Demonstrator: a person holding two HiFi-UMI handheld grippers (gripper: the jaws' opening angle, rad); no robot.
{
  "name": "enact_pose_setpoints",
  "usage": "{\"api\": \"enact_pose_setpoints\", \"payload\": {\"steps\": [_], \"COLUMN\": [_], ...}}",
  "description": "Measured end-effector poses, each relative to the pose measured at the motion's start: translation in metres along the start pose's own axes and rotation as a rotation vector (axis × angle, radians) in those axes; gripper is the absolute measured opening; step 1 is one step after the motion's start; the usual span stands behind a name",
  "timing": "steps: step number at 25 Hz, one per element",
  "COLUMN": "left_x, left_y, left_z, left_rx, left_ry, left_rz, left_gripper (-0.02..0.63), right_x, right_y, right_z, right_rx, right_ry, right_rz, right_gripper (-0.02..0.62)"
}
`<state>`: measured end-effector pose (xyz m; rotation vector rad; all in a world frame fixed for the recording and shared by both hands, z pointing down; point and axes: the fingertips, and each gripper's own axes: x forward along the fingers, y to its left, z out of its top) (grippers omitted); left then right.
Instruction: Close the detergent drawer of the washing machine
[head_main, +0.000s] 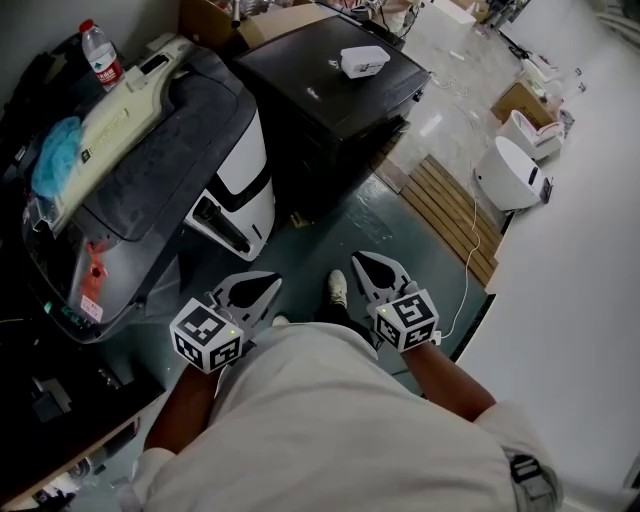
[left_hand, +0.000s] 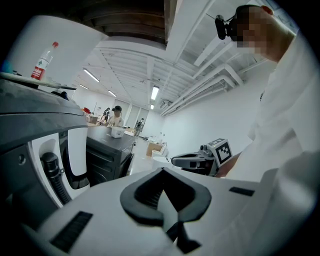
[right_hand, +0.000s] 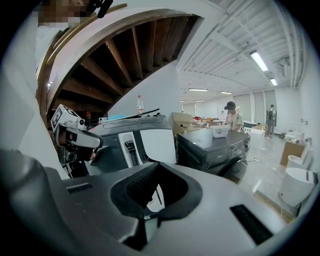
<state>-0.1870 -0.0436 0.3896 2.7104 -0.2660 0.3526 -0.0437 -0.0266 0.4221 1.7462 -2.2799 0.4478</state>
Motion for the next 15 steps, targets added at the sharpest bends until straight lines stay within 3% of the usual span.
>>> {"api": "enact_pose_setpoints", "payload": {"steps": [15], "left_x": [-0.0047], "left_y": [0.0064], "left_z": [-0.0047], "left_rx": [-0.013], "left_ry": [-0.001], "left_rz": [0.014], "left_gripper": [-0.006], "right_x": [0.0047], "right_y": [0.0009], "right_z": [-0.0004], "right_rx": [-0.007], "right_ry": [0.002], "right_rz": [0.004], "right_gripper": [0.005]}}
